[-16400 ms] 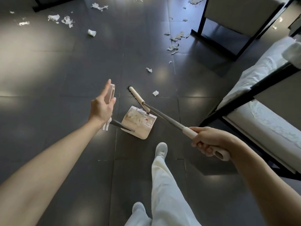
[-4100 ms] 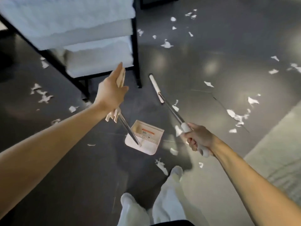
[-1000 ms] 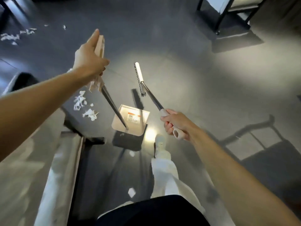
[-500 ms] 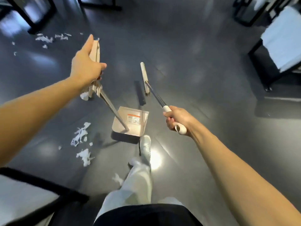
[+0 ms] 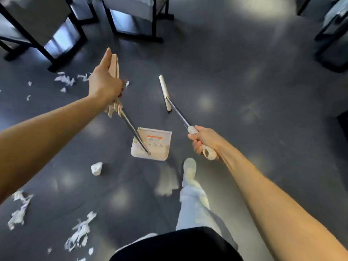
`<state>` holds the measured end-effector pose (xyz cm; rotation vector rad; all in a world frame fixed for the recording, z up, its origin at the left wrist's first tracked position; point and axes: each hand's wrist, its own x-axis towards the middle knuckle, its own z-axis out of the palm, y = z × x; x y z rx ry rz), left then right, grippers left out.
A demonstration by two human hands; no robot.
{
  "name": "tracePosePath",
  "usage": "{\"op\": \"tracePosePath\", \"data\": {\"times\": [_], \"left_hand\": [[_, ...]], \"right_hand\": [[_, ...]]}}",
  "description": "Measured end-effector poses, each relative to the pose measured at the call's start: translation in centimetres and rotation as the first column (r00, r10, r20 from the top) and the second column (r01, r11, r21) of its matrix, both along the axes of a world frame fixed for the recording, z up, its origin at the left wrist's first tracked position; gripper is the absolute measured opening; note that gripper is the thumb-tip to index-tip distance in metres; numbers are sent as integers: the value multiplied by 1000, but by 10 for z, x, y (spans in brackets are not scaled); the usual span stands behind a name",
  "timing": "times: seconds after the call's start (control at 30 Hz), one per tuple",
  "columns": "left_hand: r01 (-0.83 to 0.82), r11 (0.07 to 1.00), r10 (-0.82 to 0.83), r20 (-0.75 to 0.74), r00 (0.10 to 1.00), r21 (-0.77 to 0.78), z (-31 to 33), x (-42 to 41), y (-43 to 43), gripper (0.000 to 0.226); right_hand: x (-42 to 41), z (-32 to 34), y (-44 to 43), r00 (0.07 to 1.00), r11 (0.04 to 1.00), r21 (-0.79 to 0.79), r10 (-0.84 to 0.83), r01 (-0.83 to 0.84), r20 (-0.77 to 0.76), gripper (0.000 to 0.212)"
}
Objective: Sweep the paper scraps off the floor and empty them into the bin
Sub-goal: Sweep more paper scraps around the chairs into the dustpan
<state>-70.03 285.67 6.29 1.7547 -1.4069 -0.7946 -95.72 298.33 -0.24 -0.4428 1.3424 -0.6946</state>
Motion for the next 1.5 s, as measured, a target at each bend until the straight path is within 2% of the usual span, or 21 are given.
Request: {"op": "tracePosePath", "data": {"times": [0.13,0.27,0.33,0.43,0.6,0.8,0.9,1.1,1.23,1.3,1.33,1.37,1.5], "left_hand": [[-61,998,60,90,994,9,-17,-9,-137,88],[-132,991,130,153,980,4,-22,-2,-234,85],[-207,978,204,144,968,10,-23,6,-274,84],[-326,945,325,54,944,15,-29,19,-333,85],[-466,884,467,-32,884,31,-52,48,-452,86],[-530,842,521,99,848,104,-58,76,-563,85],[-579,807,564,136,814,118,-64,87,-604,86],[-768,628,765,78,639,127,-100,84,-678,85],[-887,444,883,110,457,127,-116,70,-719,85],[-924,362,918,124,376,122,-121,57,-731,85],[-936,327,929,137,343,128,-124,49,-737,85],[-945,297,938,145,316,136,-126,42,-742,84],[-970,190,960,178,215,151,-130,12,-760,84]], "right_hand": [[-28,-11,-167,993,993,16,116,-115,-33,48],[-30,-9,-308,963,965,45,259,-257,-73,38],[-23,-4,-372,946,947,42,319,-317,-54,24],[-8,-2,-468,922,921,82,385,-381,-45,19],[32,-14,-624,880,877,114,474,-467,-45,42],[84,-21,-777,805,798,155,593,-582,-29,45],[109,-25,-850,738,733,161,673,-660,-39,49],[156,-51,-995,576,579,183,814,-795,-73,54],[182,-64,-1086,399,410,208,912,-888,-92,53],[192,-69,-1125,316,325,214,946,-921,-77,42],[195,-72,-1144,276,285,226,959,-931,-71,52],[198,-72,-1160,253,256,217,966,-942,-42,31],[200,-72,-1202,161,170,202,985,-965,-60,26]]}}
